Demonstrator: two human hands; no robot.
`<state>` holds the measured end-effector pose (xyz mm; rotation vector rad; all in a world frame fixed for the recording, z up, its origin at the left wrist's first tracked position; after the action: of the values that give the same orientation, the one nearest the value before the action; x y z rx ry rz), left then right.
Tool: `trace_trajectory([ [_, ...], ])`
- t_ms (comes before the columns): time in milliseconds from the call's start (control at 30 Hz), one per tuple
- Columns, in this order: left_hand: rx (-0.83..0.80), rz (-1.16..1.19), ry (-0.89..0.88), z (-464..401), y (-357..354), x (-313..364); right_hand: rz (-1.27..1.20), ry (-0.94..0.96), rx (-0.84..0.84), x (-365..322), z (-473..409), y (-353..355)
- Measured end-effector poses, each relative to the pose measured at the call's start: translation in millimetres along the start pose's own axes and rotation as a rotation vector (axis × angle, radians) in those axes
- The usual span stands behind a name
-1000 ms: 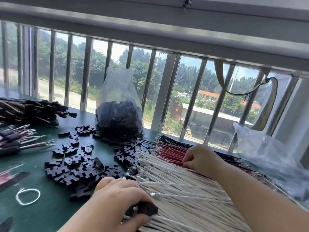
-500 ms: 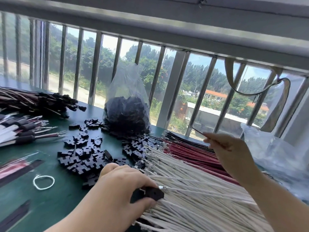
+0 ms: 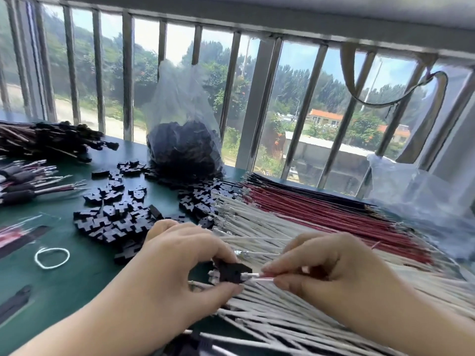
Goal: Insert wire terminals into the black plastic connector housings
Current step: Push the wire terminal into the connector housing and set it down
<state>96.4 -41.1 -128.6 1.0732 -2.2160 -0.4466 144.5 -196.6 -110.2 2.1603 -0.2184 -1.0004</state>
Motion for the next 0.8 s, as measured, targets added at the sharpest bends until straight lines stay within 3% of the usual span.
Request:
trace_trajectory([
  [100, 0.028, 0.002, -0.005, -1, 4, 3, -0.026, -0.066, 0.055, 3, -3, 2],
  [300, 0.051, -0.004, 0.008, -3, 9, 2, -0.038, -0.129, -0.008, 5, -3, 2],
  [633, 0.027, 0.021, 0.106, -3, 10, -2, -0.014, -0.099, 0.008, 9, -2, 4],
  [800, -0.011, 0.251, 0.293, 0, 5, -10, 0.063, 0.003, 0.017, 6, 0, 4],
])
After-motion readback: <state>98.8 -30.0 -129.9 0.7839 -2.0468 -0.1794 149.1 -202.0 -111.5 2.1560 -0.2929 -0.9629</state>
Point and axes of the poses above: each hand's wrist, its own z-axis away from the middle knuckle, its own y-axis out of the back of the hand, x = y × z, the point moved 7 cm from there along -z, towards the middle knuckle, and after that the axes turned 11 degrees about x, right-handed, at the moved point
